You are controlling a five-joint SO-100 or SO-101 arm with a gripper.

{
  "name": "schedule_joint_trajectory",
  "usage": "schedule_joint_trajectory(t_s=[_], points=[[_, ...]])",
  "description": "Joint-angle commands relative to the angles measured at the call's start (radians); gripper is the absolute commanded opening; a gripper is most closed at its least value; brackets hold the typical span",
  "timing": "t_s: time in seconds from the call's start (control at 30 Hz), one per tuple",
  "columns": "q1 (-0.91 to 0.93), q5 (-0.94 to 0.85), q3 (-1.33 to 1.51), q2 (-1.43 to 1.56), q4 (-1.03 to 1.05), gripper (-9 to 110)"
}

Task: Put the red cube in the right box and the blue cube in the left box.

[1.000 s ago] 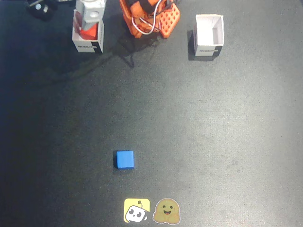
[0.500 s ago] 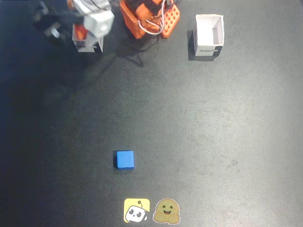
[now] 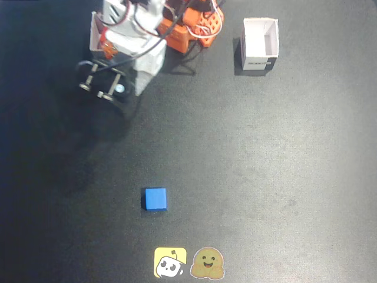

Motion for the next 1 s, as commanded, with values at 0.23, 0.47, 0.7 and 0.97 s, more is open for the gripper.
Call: schedule_joint_trajectory(t_s=[0.23,0.47,0.7,0.97], points=[[-0.143,-0.048,0.083,0.104,-0.023,1],[-0.196,-0.117,0.084,0.106,-0.011,0],[-0.281,-0.118,0.083,0.071,-0.044,0],[-0.291,-0.104,0.026,-0.034,-0.115,3]])
